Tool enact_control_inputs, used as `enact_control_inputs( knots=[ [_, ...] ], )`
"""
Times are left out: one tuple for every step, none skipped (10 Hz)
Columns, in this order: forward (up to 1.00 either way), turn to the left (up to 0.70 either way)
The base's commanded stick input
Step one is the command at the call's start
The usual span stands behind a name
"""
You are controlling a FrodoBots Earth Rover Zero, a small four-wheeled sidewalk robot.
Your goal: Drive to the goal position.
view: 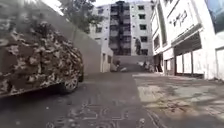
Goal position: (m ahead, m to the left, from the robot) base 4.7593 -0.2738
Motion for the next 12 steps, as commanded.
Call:
enact_control_inputs(
  knots=[
    [1.0,0.06],
    [1.0,0.06],
    [1.0,0.06],
    [1.0,0.06],
    [1.0,0.06],
    [1.0,0.06],
    [1.0,0.06],
    [1.0,0.06],
    [1.0,0.06],
    [1.0,0.06],
    [1.0,0.06],
    [1.0,0.06]
  ],
)
